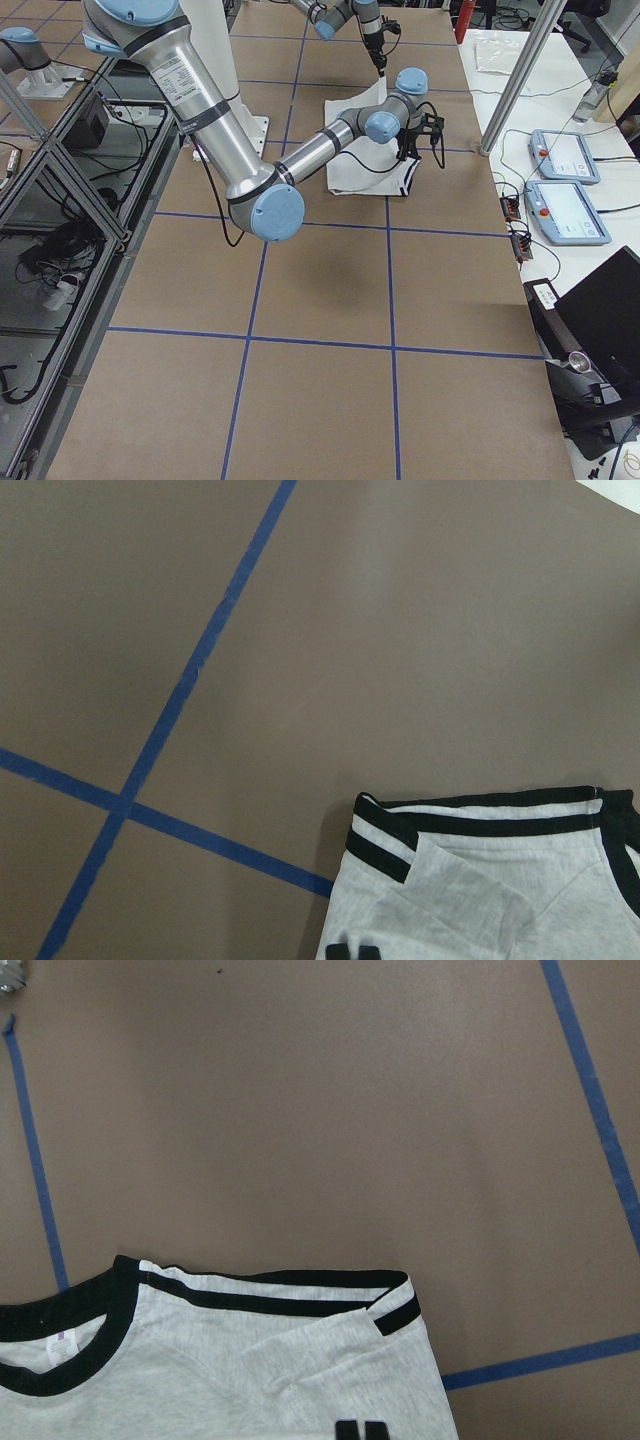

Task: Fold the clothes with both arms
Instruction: 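Lift the hem with both grippers and carry it over toward the collar, then lower the hem onto the shirt near the collar and open both grippers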

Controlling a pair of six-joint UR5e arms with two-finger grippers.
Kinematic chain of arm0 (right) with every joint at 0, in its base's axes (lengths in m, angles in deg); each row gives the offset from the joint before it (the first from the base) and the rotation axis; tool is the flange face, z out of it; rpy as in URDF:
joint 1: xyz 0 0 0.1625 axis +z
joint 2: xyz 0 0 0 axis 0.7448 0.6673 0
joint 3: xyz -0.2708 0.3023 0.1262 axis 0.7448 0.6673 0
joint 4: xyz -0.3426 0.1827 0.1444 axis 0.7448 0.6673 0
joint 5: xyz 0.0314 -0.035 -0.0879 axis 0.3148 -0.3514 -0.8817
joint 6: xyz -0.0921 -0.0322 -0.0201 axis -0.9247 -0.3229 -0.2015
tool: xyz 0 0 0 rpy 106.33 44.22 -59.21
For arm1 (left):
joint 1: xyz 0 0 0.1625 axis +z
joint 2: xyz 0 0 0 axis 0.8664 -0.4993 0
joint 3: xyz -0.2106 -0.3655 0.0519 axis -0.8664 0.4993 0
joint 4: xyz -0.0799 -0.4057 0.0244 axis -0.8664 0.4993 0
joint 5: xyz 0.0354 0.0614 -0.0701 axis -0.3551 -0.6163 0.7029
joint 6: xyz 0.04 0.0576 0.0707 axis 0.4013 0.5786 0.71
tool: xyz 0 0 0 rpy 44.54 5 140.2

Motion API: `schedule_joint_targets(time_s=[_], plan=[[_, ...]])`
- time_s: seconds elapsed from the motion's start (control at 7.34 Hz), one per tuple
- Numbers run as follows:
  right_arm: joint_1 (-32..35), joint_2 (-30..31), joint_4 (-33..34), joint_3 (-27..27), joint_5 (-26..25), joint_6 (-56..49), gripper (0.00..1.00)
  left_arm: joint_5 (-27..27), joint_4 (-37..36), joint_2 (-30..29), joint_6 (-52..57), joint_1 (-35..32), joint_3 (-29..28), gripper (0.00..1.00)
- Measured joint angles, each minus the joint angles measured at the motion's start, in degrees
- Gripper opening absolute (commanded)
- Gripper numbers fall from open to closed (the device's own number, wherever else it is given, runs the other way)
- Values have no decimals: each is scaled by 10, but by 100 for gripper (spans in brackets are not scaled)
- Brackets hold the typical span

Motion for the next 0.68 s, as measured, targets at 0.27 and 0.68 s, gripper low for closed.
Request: schedule_joint_targets(time_s=[0.27,0.68], plan=[[0,-20,-8,37,0,-6,0,0,17,-13,-1,-1,-33,0],[2,-24,-32,65,-1,-8,0,-1,30,-15,-1,-3,-53,0]])
